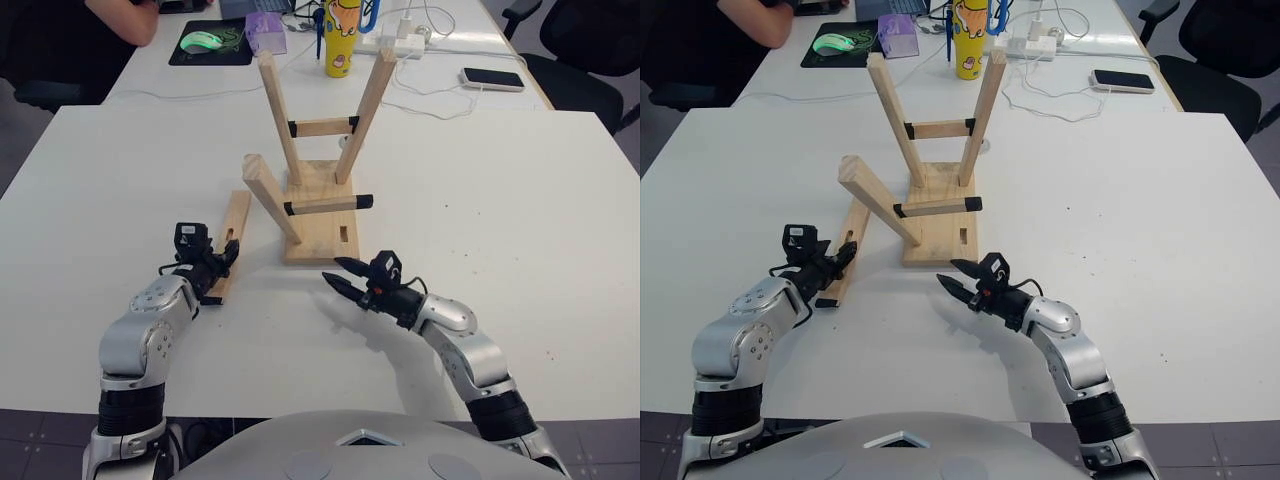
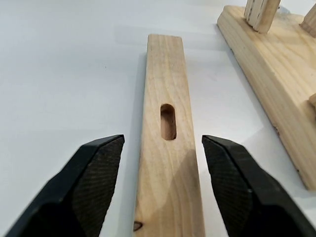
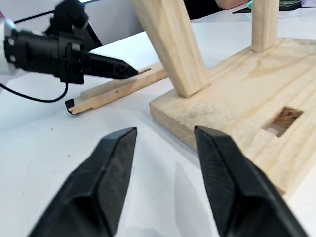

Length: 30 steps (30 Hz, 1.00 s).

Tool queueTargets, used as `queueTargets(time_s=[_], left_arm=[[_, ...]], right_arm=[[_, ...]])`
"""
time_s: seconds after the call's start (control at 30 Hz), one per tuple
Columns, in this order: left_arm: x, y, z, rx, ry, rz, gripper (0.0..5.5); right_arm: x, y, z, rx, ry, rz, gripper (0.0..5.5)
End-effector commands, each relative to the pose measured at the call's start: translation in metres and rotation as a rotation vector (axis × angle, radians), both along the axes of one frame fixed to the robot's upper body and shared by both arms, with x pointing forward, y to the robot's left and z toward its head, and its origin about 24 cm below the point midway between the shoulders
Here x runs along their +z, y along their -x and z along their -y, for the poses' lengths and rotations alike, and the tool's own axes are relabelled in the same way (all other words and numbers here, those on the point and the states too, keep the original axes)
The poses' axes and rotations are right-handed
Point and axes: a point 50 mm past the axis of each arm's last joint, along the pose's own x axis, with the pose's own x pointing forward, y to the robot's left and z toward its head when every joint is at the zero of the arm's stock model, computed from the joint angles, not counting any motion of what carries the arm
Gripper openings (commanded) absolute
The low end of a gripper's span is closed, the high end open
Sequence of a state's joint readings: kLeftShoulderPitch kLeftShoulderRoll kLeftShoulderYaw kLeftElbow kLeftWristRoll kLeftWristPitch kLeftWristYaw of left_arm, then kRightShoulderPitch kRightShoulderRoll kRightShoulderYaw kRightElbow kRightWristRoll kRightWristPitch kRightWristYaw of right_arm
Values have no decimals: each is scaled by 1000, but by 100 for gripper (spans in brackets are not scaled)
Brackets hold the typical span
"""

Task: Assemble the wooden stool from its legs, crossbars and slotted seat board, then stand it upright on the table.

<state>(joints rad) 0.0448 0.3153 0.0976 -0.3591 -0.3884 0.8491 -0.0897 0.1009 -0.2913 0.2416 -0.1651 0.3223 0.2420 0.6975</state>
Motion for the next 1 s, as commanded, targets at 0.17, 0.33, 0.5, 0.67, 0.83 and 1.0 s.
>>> queueTargets(time_s=[0.17,0.33,0.5,0.67,0.83,1.0], left_arm=[[-23,9,-3,-79,-79,-129,296],[-25,9,-11,-76,-103,-149,259],[-27,7,-24,-105,-182,-153,206],[-17,-5,-24,-99,-129,12,206],[25,-12,-38,4,-36,425,206],[50,16,-39,-15,-30,722,206]], right_arm=[[3,-4,0,-67,12,12,309],[3,-8,6,-112,21,10,311],[9,-8,15,-164,6,18,311],[6,-6,39,-249,67,63,311],[1,2,53,-155,10,-38,311],[-5,16,53,-16,-69,-159,311]])
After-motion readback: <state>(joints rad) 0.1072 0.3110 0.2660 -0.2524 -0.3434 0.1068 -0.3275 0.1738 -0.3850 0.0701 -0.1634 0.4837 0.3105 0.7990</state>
